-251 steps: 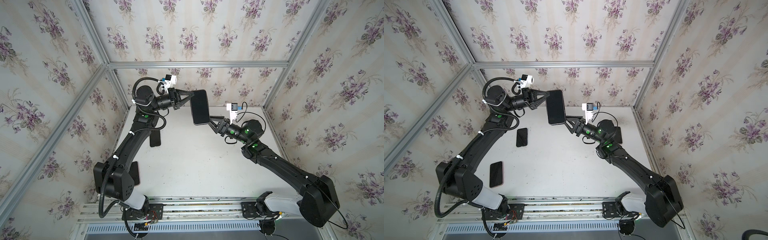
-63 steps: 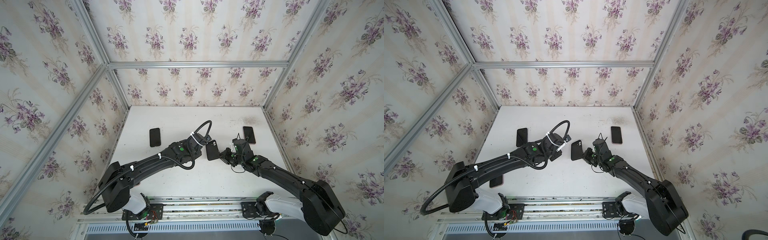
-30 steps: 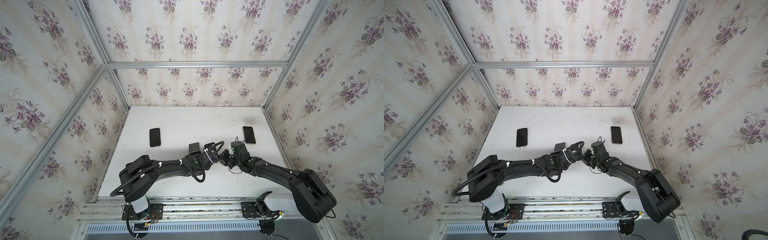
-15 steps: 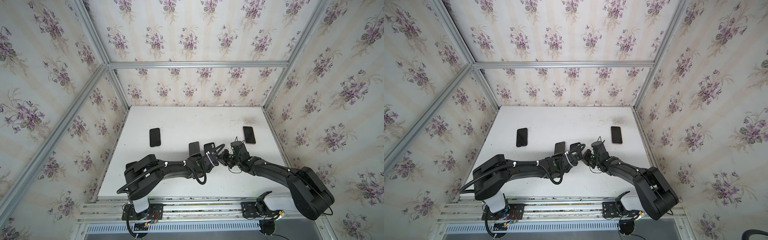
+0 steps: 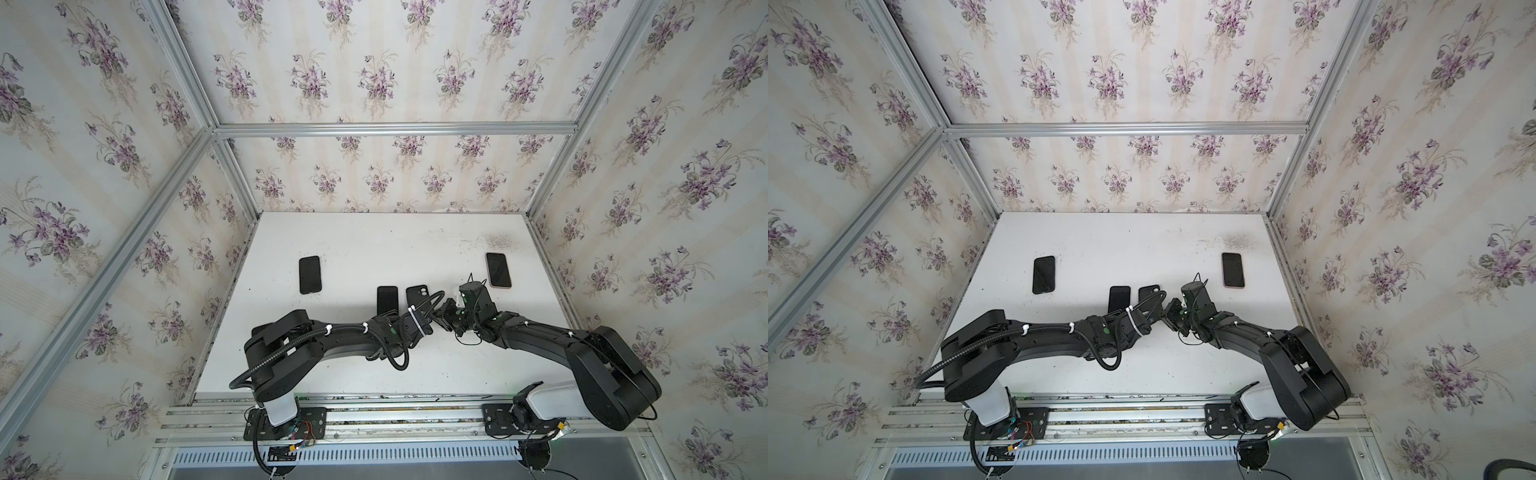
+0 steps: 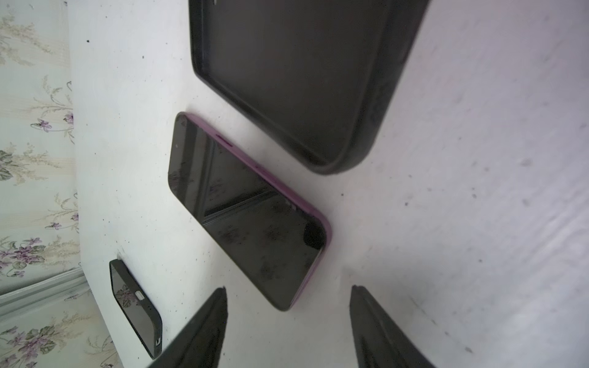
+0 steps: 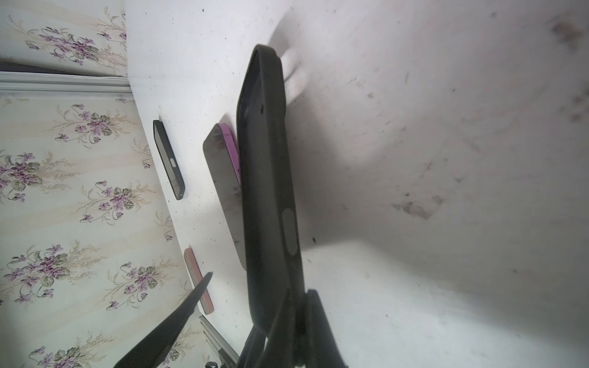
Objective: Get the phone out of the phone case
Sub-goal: 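Set the phone down with the left gripper while the right lowers the case, then set the black case beside the phone, open the right gripper while the left lifts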
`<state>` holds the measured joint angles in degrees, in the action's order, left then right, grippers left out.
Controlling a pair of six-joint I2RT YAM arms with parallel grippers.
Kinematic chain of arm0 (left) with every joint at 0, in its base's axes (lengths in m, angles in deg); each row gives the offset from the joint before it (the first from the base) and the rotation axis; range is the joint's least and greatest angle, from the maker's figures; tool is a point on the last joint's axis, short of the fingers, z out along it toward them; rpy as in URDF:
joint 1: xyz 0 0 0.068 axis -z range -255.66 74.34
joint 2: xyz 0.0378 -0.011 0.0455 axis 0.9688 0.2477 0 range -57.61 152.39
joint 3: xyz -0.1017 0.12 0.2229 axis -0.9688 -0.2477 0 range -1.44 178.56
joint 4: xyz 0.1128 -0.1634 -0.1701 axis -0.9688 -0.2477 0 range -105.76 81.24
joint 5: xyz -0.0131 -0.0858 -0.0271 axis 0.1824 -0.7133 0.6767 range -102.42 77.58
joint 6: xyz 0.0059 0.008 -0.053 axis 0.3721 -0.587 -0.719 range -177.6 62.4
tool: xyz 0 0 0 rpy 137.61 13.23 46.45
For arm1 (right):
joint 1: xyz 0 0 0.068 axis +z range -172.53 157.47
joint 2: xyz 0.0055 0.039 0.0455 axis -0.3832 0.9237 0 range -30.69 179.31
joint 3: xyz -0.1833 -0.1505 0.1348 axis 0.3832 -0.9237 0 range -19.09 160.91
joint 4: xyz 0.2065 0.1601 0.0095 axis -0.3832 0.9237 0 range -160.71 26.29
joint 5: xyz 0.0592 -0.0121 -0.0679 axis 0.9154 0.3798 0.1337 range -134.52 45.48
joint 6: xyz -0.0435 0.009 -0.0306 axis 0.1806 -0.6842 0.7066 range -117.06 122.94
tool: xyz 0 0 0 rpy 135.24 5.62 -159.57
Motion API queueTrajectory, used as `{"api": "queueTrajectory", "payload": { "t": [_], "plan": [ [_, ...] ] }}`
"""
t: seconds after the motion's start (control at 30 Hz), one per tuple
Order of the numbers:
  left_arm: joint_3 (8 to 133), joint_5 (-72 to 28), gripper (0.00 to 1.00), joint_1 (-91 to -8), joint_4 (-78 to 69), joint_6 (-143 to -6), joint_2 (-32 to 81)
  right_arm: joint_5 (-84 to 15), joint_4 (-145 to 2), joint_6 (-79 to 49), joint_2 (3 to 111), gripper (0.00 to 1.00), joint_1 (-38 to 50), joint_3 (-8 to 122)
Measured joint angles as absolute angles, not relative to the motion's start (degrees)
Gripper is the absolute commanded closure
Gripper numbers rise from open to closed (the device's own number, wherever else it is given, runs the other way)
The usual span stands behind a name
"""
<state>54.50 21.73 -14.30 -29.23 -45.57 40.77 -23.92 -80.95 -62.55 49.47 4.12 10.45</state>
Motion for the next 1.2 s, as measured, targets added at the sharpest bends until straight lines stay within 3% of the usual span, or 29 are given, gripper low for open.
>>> {"api": "queueTrajectory", "payload": {
  "t": [0.3, 0.73, 1.13, 1.2],
  "plan": [
    [54.33, 20.31, 0.01, -19.89, -31.63, -51.23, 24.93, -24.29, -85.21, -63.69, 52.4, 1.0, 4.43, 10.02],
    [64.29, 11.81, 0.0, -38.38, -37.27, -61.18, 6.76, -26.58, -92.07, -66.36, 59.41, 1.0, 7.36, 10.15],
    [70.72, 9.84, 0.0, -40.79, -41.03, -61.72, 5.45, -29.84, -95.99, -69.28, 62.34, 1.0, 13.02, 9.84],
    [71.16, 9.84, 0.0, -40.92, -41.29, -61.72, 5.48, -30.21, -96.93, -69.9, 62.36, 0.96, 13.28, 9.43]
  ]
}}
